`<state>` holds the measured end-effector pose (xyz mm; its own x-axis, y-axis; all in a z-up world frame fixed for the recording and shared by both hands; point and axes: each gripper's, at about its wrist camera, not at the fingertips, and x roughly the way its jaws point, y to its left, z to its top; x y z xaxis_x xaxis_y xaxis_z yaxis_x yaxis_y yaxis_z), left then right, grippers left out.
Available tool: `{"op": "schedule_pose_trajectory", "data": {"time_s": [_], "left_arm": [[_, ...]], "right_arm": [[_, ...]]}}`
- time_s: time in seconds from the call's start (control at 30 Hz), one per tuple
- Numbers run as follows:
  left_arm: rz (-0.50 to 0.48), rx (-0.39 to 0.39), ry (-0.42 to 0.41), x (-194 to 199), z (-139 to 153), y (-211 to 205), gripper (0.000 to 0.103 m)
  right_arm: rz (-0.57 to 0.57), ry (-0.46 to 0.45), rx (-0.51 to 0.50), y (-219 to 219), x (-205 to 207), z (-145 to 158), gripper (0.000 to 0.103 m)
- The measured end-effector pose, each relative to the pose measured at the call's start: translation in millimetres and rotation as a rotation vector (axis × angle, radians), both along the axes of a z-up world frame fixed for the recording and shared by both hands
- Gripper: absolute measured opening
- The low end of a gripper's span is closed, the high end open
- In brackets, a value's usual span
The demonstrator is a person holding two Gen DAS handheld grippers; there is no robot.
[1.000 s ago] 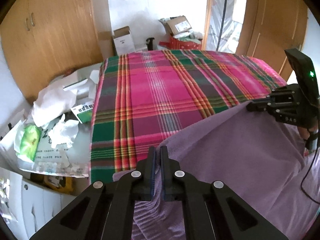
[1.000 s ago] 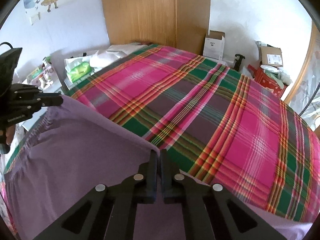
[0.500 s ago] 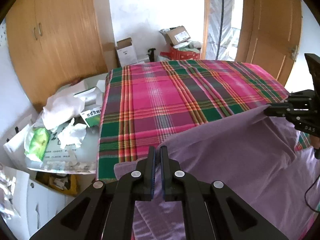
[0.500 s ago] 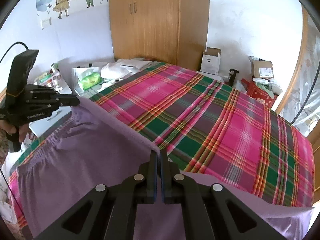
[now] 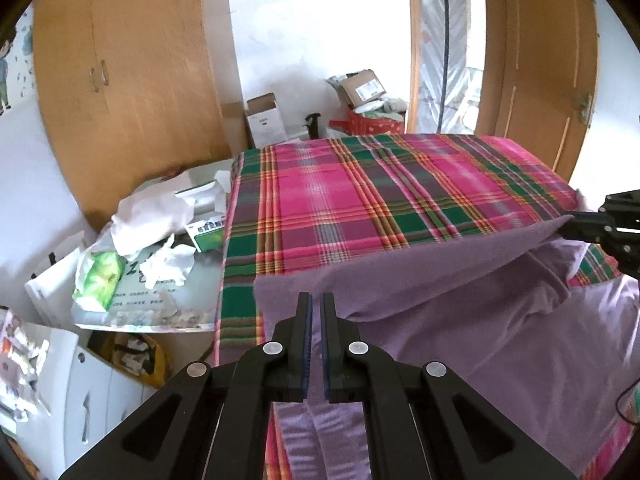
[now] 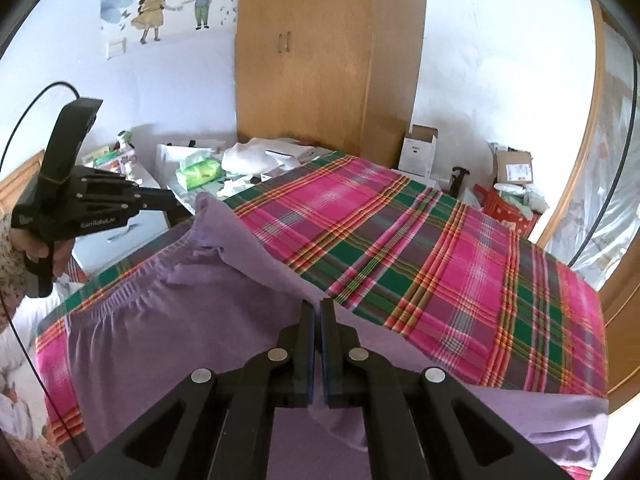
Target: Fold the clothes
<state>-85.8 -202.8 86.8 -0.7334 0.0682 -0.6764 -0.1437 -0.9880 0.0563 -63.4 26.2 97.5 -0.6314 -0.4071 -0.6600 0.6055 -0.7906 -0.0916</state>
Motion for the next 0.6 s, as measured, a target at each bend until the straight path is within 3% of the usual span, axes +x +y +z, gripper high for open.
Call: {"op": "schedule_pose_trajectory", "data": {"time_s": [0.07,0.37,0.5,0.6], "left_arm": [[0.002,0.017,-0.002,8,1,-1,0.004],[0.062,0.221,-0.096,10,-8,-18,0.004],[0.081,0.331,-0.116,7,-4,-23,0.02],[0.118,0.474,-0.181,0,-7,-33,0.028]], "right_arm": [[0.0,0.011,0.021,-2,6,-3,0.003],[-0.01,0.004,0.052,-5,23,-33,0.003],[-0.013,0.017,0.054,-5,30,-46,0.003],[-0.017,0.039,0.047,-3,37,-53,0.003]]}}
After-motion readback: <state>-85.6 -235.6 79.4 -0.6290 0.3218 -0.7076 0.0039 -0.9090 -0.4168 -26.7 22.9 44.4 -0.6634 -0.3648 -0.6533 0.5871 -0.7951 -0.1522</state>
